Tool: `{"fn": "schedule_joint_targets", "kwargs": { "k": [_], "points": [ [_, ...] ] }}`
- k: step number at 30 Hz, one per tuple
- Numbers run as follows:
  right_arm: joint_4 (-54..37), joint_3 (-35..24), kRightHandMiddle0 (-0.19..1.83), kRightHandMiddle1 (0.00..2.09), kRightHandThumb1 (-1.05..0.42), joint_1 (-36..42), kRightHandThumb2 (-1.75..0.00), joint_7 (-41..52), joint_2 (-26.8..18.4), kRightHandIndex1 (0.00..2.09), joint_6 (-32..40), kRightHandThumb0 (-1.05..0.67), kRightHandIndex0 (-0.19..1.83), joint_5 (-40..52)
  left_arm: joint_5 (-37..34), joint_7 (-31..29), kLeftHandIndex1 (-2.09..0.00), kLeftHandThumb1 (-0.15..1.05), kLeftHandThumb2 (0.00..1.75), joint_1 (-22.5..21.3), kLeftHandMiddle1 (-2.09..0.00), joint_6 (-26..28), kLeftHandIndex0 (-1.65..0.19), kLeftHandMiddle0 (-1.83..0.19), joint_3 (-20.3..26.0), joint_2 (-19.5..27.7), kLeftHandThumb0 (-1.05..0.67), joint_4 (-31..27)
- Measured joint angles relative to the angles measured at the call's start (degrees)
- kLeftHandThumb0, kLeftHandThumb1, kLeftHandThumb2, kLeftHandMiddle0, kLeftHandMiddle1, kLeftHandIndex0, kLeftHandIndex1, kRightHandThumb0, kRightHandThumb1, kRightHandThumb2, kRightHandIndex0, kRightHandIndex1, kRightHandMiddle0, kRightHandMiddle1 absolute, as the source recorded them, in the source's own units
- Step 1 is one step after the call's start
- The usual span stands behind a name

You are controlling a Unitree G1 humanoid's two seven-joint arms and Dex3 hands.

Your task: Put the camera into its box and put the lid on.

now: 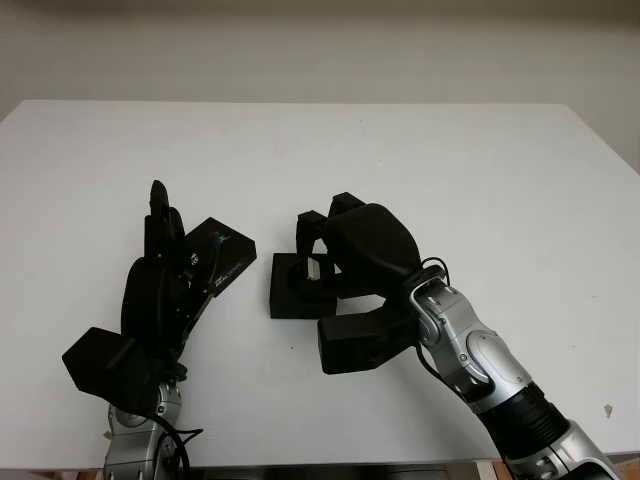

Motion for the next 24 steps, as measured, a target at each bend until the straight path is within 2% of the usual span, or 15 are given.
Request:
{"fn": "schedule_joint_targets", "kwargs": {
  "k": [9,13,18,22,24],
  "points": [
    [-5.64,-1.32,0.55,1.44,-0.94,-0.42,-0.05,2.38,-0.6,1.45,0.01,-0.47,0.19,0.49,-0.82,-0.3,-0.05,1.05,0.35,-0.03,-0.05,0.78,0.18,0.15,0.15,0.16,-0.5,-0.01],
    [-6.82,-1.56,0.58,1.49,-0.95,-0.4,-0.05,3.19,-0.53,1.48,0.01,-0.44,0.16,1.17,-0.84,-0.31,-0.05,1.05,0.35,-0.05,-0.05,0.87,0.17,0.14,0.17,0.3,-0.5,-0.01],
    [-6.78,-3.81,0.51,1.52,-0.96,-0.24,-0.06,4.51,1.6,1.42,0.35,-0.39,0.14,8.53,-0.78,0.15,-0.06,1.05,0.34,-0.06,-0.06,1.91,0.16,0.13,0.14,0.29,-0.52,-0.3],
    [-5.13,-6.45,0.43,1.59,-0.97,0.17,-0.06,6.55,4.3,1.35,1.44,-0.35,0.11,18.02,-0.8,-0.02,-0.06,1.05,0.35,-0.05,-0.05,1.97,0.17,0.14,0.15,0.31,-0.51,-0.49],
    [-3.8,-7.4,0.42,1.56,-0.97,0.51,-0.05,7.09,5.13,1.25,2.28,-0.37,0.1,21.01,-0.79,-0.17,-0.06,1.05,0.35,-0.05,-0.06,1.94,0.17,0.13,0.16,0.35,-0.5,-0.5]
  ]
}}
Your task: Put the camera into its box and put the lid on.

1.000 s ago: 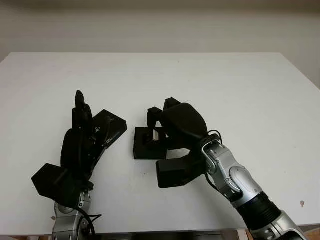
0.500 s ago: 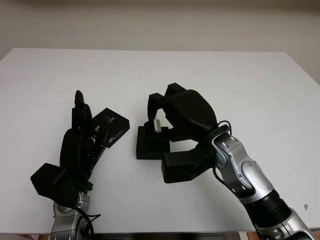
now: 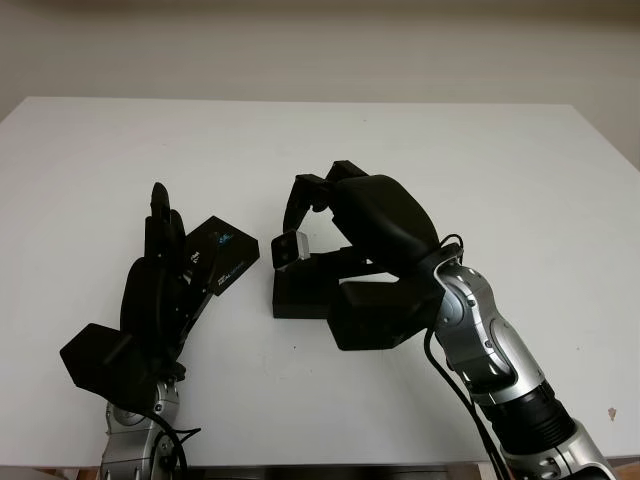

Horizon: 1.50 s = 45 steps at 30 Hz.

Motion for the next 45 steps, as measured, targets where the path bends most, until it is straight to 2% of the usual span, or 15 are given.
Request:
{"fn": "schedule_joint_targets", "kwargs": {
  "k": [3,8,10,26,32,45],
  "points": [
    [2.14,-0.42,0.4,1.54,-0.98,0.26,-0.06,-0.03,0.22,1.06,0.16,-0.38,0.12,2.16,0.11,-0.08,-0.05,1.05,0.35,0.01,-0.05,-0.04,0.17,0.14,0.01,0.11,-0.51,0.0],
    [6.11,-1.25,0.39,1.61,-0.98,0.54,-0.05,-1.12,0.67,0.69,-0.89,-0.38,0.23,6.0,-0.07,-0.34,-0.05,1.05,0.35,0.01,-0.06,-0.04,0.17,0.13,0.11,0.16,-0.51,0.0],
    [7.5,-1.89,0.4,1.63,-0.98,0.61,-0.05,-1.57,0.75,0.64,-1.86,-0.37,0.24,7.9,-0.06,-0.34,-0.05,1.05,0.35,0.01,-0.05,-0.04,0.17,0.14,0.16,0.17,-0.52,0.0],
    [13.69,-4.3,0.44,1.67,-0.98,0.75,-0.05,-1.02,0.93,0.53,-5.98,-0.37,0.24,16.64,-0.39,-1.44,-0.05,1.05,0.36,0.03,-0.06,-0.1,0.18,0.14,0.42,0.28,-0.5,0.0],
    [16.38,-5.09,0.46,1.68,-1.0,0.72,-0.06,-0.13,0.9,0.5,-8.05,-0.43,0.23,19.26,-0.16,-1.42,-0.05,1.05,0.35,0.03,-0.06,-0.14,0.18,0.14,0.59,0.36,-0.51,0.0],
    [19.74,-5.44,0.47,1.68,-1.01,0.66,-0.05,0.2,0.94,0.5,-9.77,-0.44,0.23,20.12,-0.04,-1.42,-0.05,1.05,0.36,0.03,-0.06,-0.15,0.18,0.14,0.66,0.47,-0.51,0.0]
  ]
}}
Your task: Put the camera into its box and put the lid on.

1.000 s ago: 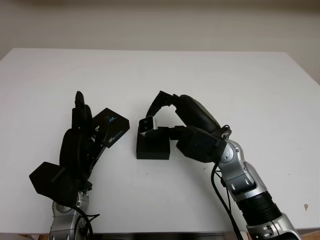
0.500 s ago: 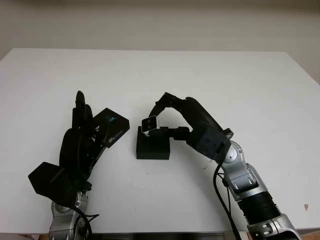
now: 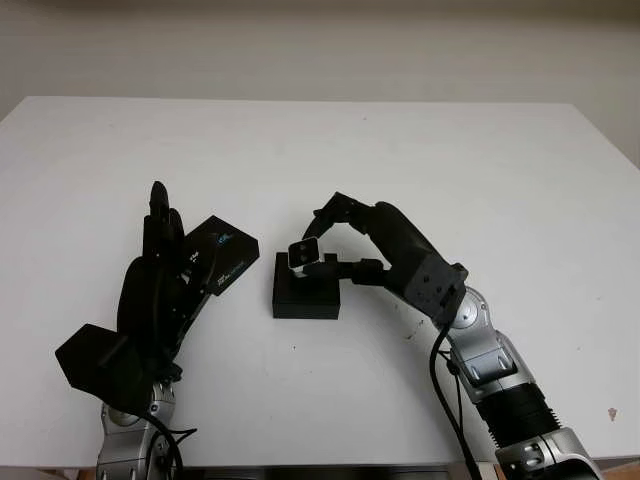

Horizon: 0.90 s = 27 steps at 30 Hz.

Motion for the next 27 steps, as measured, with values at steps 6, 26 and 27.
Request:
{"fn": "schedule_joint_targets", "kwargs": {
  "k": [6,26,27],
  "points": [
    [1.01,1.02,0.41,1.65,-1.0,0.0,-0.05,-0.69,0.91,0.48,0.64,-0.4,0.24,-1.12,-0.12,-0.04,-0.05,1.05,0.35,0.0,-0.05,0.0,0.18,0.15,0.01,0.01,-0.51,0.0],
    [1.22,2.32,0.41,1.66,-1.0,0.01,-0.05,-0.64,1.37,0.41,2.39,-0.39,0.27,-2.81,-0.11,-0.01,-0.06,1.05,0.34,0.05,-0.06,0.01,0.17,0.14,0.08,0.35,-0.51,0.0],
    [1.24,2.31,0.41,1.67,-1.0,0.01,-0.06,-0.65,1.37,0.41,2.39,-0.4,0.27,-2.81,-0.11,-0.01,-0.05,1.05,0.34,0.05,-0.05,0.01,0.17,0.14,0.09,0.35,-0.51,0.0]
  ]
}}
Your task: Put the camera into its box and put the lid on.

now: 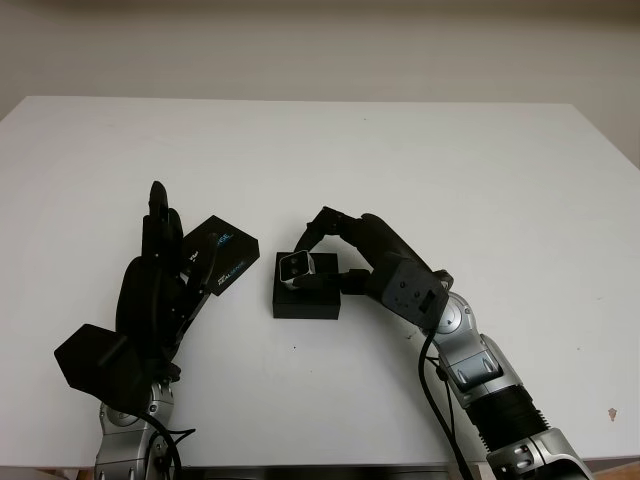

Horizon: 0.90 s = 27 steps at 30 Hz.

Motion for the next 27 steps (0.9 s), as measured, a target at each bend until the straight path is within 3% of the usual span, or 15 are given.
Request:
{"fn": "schedule_joint_targets", "kwargs": {
  "k": [27],
  "points": [
    [1.18,-2.02,0.41,1.73,-1.0,-0.03,-0.05,-0.02,-0.83,0.35,-0.02,-0.4,0.3,0.53,-0.98,-0.31,-0.05,1.05,0.34,-0.01,-0.05,0.37,0.18,0.14,0.34,0.73,-0.51,-0.01]
  ]
}}
